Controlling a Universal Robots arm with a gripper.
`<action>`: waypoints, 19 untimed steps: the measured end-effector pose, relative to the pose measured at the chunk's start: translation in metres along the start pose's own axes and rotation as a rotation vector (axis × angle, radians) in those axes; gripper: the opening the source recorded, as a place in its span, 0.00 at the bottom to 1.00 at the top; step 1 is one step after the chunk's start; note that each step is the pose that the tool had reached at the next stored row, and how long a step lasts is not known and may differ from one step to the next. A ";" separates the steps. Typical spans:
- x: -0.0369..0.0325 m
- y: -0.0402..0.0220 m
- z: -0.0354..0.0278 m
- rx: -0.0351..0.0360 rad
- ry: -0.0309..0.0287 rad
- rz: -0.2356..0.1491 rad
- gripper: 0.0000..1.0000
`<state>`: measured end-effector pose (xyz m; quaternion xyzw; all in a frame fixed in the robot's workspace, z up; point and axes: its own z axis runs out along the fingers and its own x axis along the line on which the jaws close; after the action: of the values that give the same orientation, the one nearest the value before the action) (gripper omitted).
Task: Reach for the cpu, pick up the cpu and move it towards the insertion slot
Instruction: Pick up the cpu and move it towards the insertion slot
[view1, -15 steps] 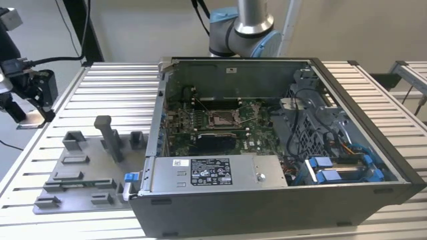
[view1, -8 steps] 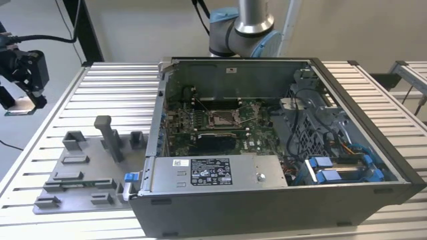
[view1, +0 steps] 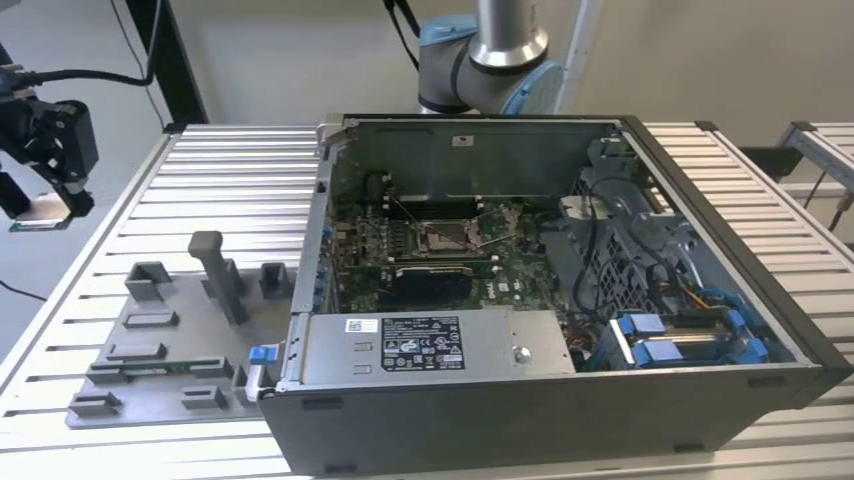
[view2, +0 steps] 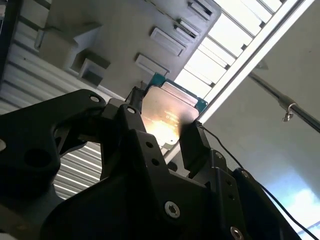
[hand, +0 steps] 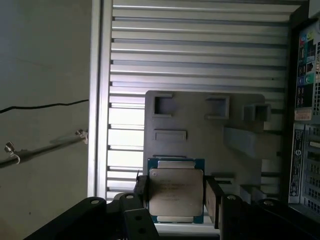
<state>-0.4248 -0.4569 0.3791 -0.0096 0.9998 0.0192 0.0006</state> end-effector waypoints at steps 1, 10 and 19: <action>-0.0001 0.0000 0.0000 -0.0001 0.0000 0.000 0.00; -0.0003 0.0003 -0.0073 -0.0003 -0.0001 0.000 0.00; -0.0083 0.0001 -0.0076 -0.0002 0.0002 0.000 0.00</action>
<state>-0.4165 -0.4569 0.3867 -0.0095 0.9998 0.0193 0.0005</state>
